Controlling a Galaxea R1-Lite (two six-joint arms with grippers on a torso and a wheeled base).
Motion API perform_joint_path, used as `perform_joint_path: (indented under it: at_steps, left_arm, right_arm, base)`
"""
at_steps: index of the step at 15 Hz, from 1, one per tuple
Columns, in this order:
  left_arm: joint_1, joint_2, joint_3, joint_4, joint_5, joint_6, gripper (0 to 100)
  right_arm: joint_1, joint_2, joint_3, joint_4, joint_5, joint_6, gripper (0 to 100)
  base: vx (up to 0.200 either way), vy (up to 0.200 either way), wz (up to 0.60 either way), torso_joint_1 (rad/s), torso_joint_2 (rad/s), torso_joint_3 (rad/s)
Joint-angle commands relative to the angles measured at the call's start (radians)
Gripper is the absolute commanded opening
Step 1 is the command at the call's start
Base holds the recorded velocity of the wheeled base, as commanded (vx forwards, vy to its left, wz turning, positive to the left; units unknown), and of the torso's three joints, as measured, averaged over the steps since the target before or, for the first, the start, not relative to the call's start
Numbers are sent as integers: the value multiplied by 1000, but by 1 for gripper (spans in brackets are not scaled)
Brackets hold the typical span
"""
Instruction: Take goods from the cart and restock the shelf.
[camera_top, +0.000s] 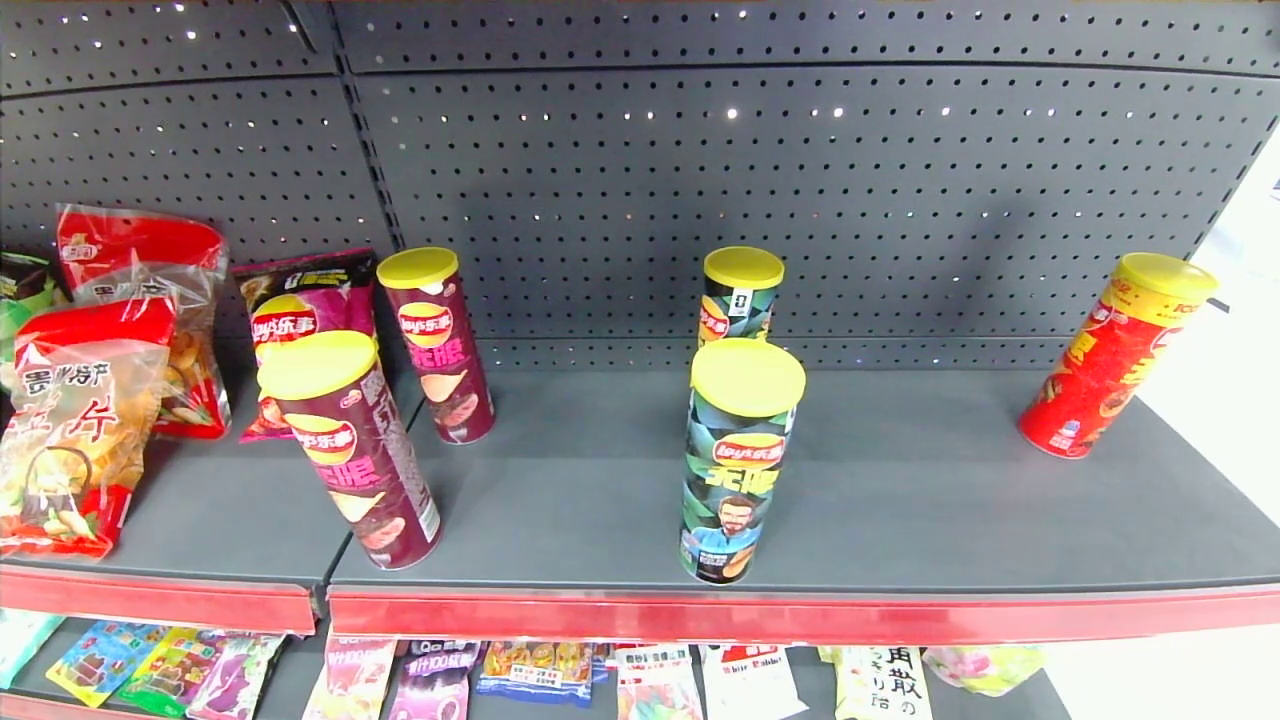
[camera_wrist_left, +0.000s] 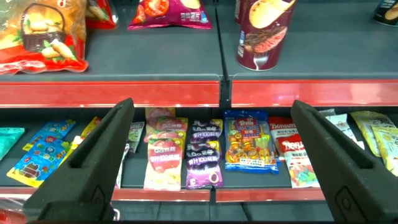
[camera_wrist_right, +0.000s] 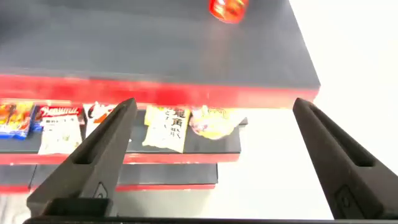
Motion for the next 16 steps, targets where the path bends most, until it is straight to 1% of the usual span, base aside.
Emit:
perform_joint_path:
  at_steps: [1, 2, 3, 5, 6, 7, 8, 9, 10, 12, 16]
  left_arm:
    - [0, 1, 0, 0, -9, -1, 100]
    - [0, 1, 0, 0, -20, -1, 100]
    - [0, 1, 0, 0, -20, -3, 100]
    - [0, 1, 0, 0, -20, -4, 100]
    - [0, 1, 0, 0, -20, -3, 100]
    - [0, 0, 0, 0, -20, -1, 100]
    - [0, 0, 0, 0, -20, -1, 100]
    - [0, 0, 0, 0, -20, -1, 100]
    - [0, 0, 0, 0, -20, -1, 100]
    - [0, 0, 0, 0, -20, -1, 100]
    - [0, 0, 0, 0, -20, -1, 100]
  right_arm:
    - [-52, -247, 119, 40, 5, -2, 100]
    - [-67, -285, 178, 36, -28, -5, 100]
    - [-83, -283, 199, 33, -54, -7, 100]
    - [-133, -257, 207, 33, -59, 1, 100]
    - [-146, -245, 218, 11, 1, 24, 100]
    - [-118, -270, 242, -30, 122, 2, 100]
    - [-121, -268, 293, -136, 174, -18, 100]
    - [-121, -268, 356, -282, 194, -2, 100]
    - [-123, -267, 380, -328, 199, 61, 100]
    - [-123, -268, 400, -325, 180, 116, 100]
    - [-123, -267, 400, -315, 196, 113, 100]
  base:
    - [0, 0, 0, 0, 0, 0]
    - [0, 0, 0, 0, 0, 0]
    - [0, 0, 0, 0, 0, 0]
    - [0, 0, 0, 0, 0, 0]
    - [0, 0, 0, 0, 0, 0]
    - [0, 0, 0, 0, 0, 0]
    - [0, 0, 0, 0, 0, 0]
    - [0, 0, 0, 0, 0, 0]
    - [0, 0, 0, 0, 0, 0]
    - [0, 0, 0, 0, 0, 0]
    - [0, 0, 0, 0, 0, 0]
